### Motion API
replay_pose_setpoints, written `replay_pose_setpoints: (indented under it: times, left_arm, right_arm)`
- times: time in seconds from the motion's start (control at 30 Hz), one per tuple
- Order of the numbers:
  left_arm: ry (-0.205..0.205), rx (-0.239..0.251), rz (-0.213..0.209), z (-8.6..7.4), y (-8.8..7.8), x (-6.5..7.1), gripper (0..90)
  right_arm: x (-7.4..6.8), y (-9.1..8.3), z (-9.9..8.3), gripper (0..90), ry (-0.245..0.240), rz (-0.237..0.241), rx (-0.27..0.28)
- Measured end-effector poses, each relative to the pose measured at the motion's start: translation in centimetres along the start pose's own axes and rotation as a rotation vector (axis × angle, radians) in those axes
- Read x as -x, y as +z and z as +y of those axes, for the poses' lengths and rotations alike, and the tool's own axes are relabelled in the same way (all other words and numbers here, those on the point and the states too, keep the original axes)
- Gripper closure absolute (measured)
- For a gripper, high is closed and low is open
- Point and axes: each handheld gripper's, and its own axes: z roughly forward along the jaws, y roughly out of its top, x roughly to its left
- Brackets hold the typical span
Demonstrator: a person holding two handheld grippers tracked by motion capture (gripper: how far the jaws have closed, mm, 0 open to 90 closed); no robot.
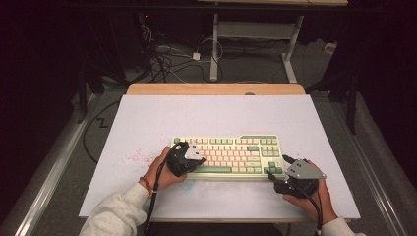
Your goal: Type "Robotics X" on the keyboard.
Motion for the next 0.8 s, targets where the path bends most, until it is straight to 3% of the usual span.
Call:
replay_pose_setpoints:
  times: [0.8]
  left_arm:
    - [0.008, 0.005, 0.024, 0.04, 0.15, 0.10, 87.6]
  right_arm:
    - [-0.10, -0.04, 0.02, 26.6, -0.012, 0.011, -0.002]
